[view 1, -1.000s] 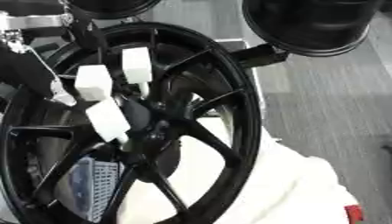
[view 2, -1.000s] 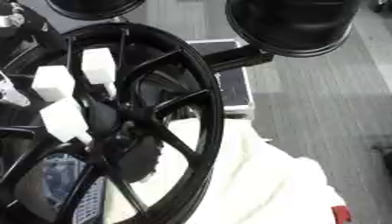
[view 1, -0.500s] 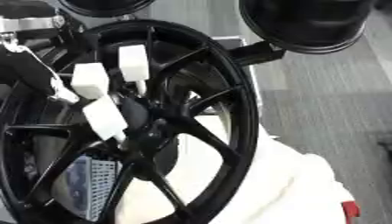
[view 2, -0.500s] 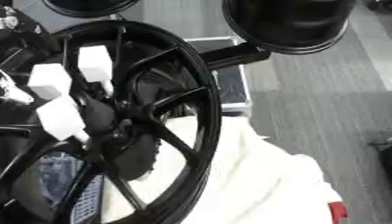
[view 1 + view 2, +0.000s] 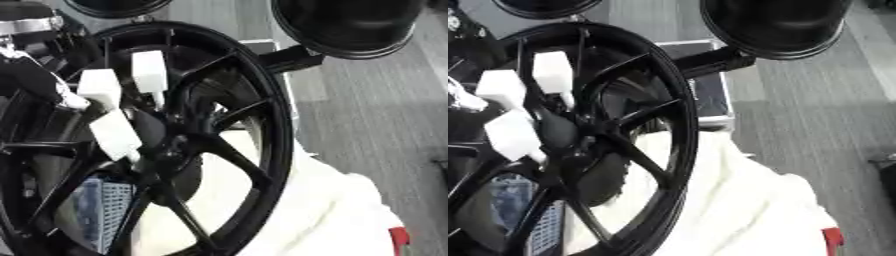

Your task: Pull the pin out of the wheel hub.

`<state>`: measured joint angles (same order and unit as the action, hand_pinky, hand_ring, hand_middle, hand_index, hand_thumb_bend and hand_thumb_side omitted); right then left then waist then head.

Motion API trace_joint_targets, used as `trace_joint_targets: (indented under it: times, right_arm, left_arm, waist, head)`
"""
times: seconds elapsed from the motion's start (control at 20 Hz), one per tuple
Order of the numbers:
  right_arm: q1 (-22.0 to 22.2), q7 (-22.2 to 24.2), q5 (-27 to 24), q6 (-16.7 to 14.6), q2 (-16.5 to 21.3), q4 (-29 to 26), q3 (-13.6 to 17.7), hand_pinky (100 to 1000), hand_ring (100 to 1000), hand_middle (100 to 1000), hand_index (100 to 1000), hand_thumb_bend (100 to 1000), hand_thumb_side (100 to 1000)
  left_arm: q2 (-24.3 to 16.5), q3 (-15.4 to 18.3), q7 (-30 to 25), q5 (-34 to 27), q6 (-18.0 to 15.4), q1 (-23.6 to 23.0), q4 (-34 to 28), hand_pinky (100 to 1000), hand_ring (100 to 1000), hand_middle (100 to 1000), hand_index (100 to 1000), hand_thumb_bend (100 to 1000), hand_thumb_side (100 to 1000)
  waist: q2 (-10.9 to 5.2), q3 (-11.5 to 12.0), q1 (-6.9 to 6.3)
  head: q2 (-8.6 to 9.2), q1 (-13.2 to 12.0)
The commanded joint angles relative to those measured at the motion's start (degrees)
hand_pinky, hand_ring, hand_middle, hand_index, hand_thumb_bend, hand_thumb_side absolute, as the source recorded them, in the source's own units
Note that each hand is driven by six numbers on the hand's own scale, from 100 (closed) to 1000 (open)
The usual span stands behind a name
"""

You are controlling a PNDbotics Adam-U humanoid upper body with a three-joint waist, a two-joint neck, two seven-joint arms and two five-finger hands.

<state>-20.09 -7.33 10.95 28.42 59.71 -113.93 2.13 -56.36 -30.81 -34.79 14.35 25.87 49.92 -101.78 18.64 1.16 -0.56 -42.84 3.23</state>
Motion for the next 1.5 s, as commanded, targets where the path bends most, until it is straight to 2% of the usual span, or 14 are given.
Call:
trace_joint_targets:
  times: [0.05,0.4,0.65,0.8,1.15,1.5]
  right_arm:
    - [-0.3,-0.4,-0.2,0.1,1.1,-0.7,1.1,839,670,584,741,100,410]
    - [-0.1,-0.8,-0.4,0.3,1.0,-0.7,1.2,838,669,583,740,100,416]
    - [0.1,-1.1,-0.5,0.6,0.8,-0.7,1.2,837,667,582,739,100,419]
    - [0.1,-1.2,-0.6,0.7,0.7,-0.7,1.2,837,666,581,737,100,423]
    - [0.2,-1.5,-1.0,0.8,0.6,-0.7,1.2,836,664,579,735,100,427]
    - [0.4,-1.9,-1.3,0.9,0.4,-0.7,1.2,835,663,579,734,100,433]
  left_arm:
    - [-1.2,1.0,-0.1,-0.4,-0.2,0.5,-0.2,725,657,598,748,657,219]
    - [-0.8,0.7,-1.1,-1.4,-0.6,0.4,0.1,717,646,593,746,632,100]
    - [-0.9,0.8,-1.0,-3.4,-2.2,0.2,-0.7,719,645,599,748,601,100]
    - [-1.0,0.8,-1.2,-4.8,-4.2,0.0,-1.3,727,656,627,764,581,100]
    - [-1.0,0.7,-2.0,-7.2,-8.5,-0.2,-1.6,729,658,625,765,550,100]
    - [-0.8,0.6,-2.4,-6.6,-9.2,-0.3,-1.0,711,619,546,696,513,100]
  waist:
    - [-1.01,-0.1,0.12]
    - [-0.96,-0.2,0.18]
    - [-0.88,-0.2,0.11]
    - [-0.79,-0.2,0.07]
    - [-0.63,-0.3,-0.05]
    - [-0.55,-0.3,-0.09]
  head:
    - [-0.02,0.1]
    - [0.22,0.3]
    - [0.36,0.6]
    - [0.53,0.7]
    - [1.05,0.9]
    - [1.27,1.0]
